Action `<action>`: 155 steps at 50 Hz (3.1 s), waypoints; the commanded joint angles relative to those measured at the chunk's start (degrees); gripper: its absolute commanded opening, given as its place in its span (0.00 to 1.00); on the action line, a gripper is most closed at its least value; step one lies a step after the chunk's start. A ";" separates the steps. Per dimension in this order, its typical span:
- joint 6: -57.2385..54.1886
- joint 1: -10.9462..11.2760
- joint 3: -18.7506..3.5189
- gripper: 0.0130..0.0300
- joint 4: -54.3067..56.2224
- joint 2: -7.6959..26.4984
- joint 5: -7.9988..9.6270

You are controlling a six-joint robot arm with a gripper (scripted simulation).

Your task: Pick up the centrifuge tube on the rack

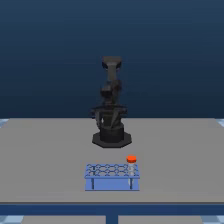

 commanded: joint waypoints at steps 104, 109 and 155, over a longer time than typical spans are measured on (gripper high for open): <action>-35.87 15.77 -21.53 1.00 35.56 30.99 -1.16; -34.65 15.80 -21.47 1.00 34.38 31.32 -1.27; -14.83 15.81 -19.09 1.00 15.36 35.42 -4.47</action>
